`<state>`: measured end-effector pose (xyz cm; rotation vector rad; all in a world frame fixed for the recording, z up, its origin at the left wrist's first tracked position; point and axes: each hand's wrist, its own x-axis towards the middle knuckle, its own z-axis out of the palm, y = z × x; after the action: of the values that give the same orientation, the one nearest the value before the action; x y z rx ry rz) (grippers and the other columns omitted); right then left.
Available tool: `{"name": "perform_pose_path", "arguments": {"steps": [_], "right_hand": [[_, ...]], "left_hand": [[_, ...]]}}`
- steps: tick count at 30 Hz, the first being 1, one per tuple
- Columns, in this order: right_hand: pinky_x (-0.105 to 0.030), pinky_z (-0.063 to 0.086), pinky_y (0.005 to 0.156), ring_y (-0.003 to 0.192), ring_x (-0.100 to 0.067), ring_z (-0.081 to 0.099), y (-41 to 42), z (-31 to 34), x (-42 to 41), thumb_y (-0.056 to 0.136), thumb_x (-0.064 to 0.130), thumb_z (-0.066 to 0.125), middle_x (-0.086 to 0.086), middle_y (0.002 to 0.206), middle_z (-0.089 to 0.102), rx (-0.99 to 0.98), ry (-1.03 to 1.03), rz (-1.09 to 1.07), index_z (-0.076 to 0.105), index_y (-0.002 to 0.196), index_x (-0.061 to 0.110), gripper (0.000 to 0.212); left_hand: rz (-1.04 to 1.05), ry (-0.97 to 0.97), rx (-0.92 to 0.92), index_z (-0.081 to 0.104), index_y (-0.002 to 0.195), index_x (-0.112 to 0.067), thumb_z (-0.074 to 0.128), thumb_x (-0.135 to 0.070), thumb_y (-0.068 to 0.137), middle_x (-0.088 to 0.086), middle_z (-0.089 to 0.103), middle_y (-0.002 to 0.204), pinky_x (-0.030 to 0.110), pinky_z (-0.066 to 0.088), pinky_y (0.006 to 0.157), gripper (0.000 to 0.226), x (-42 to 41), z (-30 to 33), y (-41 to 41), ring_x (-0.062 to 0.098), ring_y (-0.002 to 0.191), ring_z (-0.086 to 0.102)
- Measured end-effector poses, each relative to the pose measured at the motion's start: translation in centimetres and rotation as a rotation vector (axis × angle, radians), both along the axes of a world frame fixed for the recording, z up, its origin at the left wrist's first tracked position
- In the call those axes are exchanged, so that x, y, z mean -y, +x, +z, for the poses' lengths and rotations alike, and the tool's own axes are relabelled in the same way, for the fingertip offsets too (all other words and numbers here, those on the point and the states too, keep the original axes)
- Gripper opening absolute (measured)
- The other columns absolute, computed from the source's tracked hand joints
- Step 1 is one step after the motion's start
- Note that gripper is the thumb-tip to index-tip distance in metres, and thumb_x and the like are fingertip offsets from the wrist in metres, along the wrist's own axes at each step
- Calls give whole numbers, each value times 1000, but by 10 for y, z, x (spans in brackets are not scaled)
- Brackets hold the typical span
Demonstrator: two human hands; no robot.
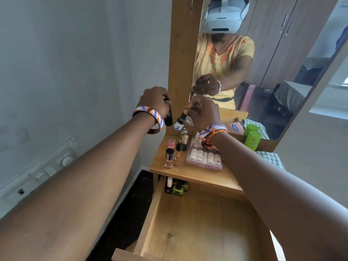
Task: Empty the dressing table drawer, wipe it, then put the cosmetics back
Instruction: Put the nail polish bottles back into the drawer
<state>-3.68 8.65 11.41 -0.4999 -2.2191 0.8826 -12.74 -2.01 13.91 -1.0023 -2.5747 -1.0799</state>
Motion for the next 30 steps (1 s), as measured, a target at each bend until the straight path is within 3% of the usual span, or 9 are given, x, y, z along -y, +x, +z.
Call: {"name": "perform_pose_path", "arguments": {"steps": [5, 12, 15, 19, 23, 26, 30], "right_hand": [[-36, 52, 76, 82, -25, 65, 19, 18, 4, 81, 1, 63, -2, 77, 63, -93, -60, -64, 44, 62, 30, 40], [-36, 54, 71, 74, -22, 63, 57, 27, 10, 80, 9, 69, -4, 80, 66, -77, -60, -85, 46, 63, 31, 36], [-35, 52, 70, 68, -20, 57, 71, 22, 16, 76, 10, 73, -5, 75, 63, -42, -57, -67, 47, 61, 29, 36], [-42, 54, 74, 71, -26, 62, 85, 2, 22, 73, 9, 74, -10, 76, 66, 70, -50, -18, 48, 59, 28, 35], [-36, 56, 70, 70, -20, 62, 95, -25, 29, 73, 1, 71, -3, 72, 65, 229, -55, 32, 49, 60, 28, 36], [-21, 50, 59, 66, -14, 56, 99, -42, 39, 74, 0, 70, 4, 67, 58, 372, 5, 72, 48, 61, 28, 38], [-25, 52, 62, 71, -20, 60, 98, -65, 46, 75, -3, 67, -6, 77, 67, 449, 38, 108, 50, 59, 24, 35]], "left_hand": [[-52, 38, -48, 65, 112, -6, 50, -12, 95, 13, 65, 117, 24, 41, 80, 24, 12, 20, 14, 26, 107, 61], [-158, 48, -28, 58, 122, -11, 53, -26, 94, 13, 63, 118, 25, 41, 80, 32, 27, 29, 45, 24, 103, 60], [-197, 10, -20, 64, 114, -10, 55, -30, 93, 10, 66, 112, 23, 40, 76, 31, 35, 21, 55, 16, 91, 56], [-261, -66, 47, 71, 100, -7, 62, -38, 86, 9, 70, 99, 26, 45, 76, 35, 47, 2, 67, 19, 89, 62], [-324, -198, 122, 72, 92, -9, 72, -36, 77, 1, 67, 88, 24, 47, 68, 31, 60, -24, 76, 16, 83, 60], [-350, -272, 154, 72, 92, -11, 76, -29, 75, 1, 67, 92, 24, 44, 73, 25, 67, -46, 78, 14, 85, 58], [-355, -360, 177, 72, 95, -12, 78, -25, 73, 0, 66, 95, 23, 41, 73, 27, 71, -75, 81, 12, 85, 57]]}}
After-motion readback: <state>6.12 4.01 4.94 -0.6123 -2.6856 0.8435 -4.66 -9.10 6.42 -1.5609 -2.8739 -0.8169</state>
